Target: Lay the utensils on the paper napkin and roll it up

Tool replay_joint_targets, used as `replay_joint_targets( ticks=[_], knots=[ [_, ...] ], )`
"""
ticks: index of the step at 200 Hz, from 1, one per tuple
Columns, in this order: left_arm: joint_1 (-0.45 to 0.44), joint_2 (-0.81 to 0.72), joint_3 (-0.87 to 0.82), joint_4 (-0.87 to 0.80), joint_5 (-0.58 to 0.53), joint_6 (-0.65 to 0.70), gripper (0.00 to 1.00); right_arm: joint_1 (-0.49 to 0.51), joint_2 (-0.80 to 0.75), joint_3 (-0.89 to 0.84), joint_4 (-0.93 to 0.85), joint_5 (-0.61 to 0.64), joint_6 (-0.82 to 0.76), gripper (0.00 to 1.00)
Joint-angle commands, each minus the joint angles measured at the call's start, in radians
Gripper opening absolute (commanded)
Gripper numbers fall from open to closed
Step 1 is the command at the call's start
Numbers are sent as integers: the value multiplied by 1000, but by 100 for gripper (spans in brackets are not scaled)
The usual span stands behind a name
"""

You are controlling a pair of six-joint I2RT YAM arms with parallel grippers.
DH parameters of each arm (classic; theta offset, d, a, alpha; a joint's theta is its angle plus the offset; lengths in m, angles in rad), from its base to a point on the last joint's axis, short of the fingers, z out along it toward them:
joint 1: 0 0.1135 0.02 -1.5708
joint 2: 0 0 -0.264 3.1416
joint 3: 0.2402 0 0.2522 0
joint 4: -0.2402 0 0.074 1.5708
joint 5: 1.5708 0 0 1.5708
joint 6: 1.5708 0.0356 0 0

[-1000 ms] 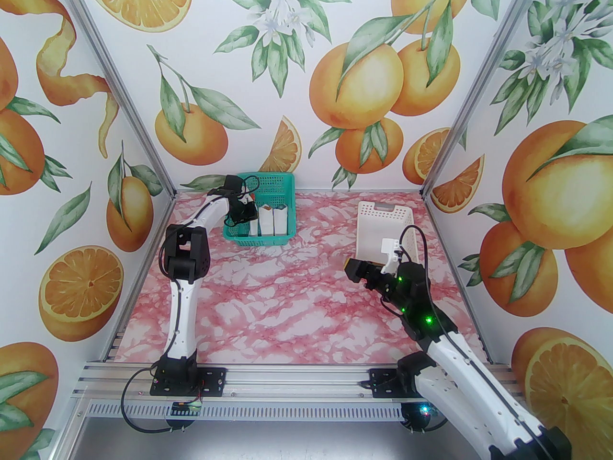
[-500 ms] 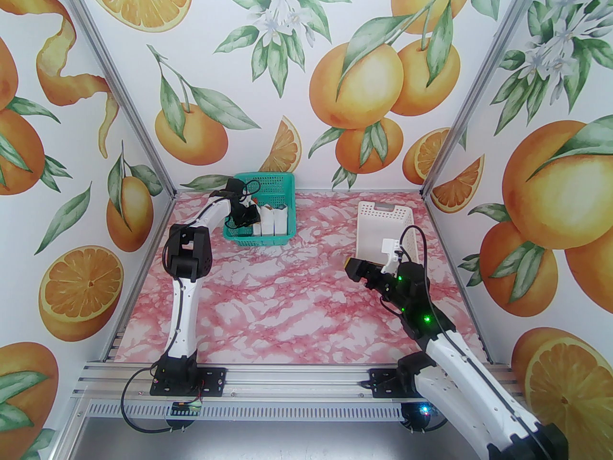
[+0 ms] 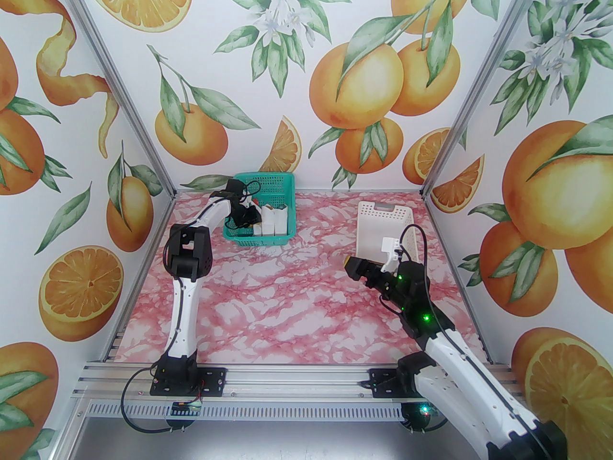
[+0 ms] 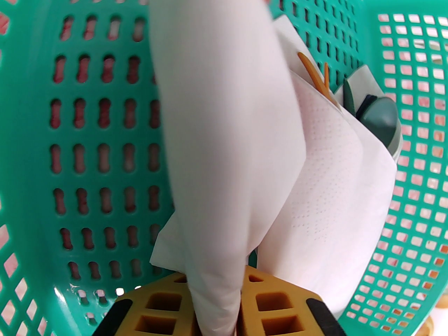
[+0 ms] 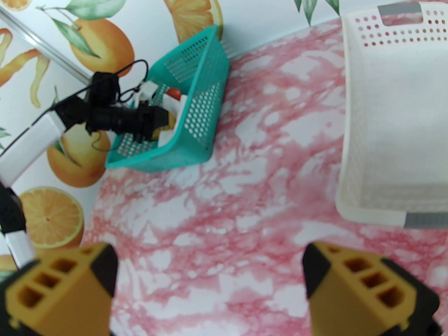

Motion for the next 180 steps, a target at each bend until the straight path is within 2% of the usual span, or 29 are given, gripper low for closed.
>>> replay_joint_targets(
  ticks=[1, 70, 180],
  knots=[
    [10, -35, 4, -19, -13, 10, 27, -5, 0, -14, 28, -18, 19, 92],
    [13, -85, -5, -25, -27, 33, 37, -5, 5, -17, 37, -25, 28, 93],
    [24, -141, -11, -74, -114, 73, 41, -5, 12, -12, 40, -24, 29, 93]
  ],
)
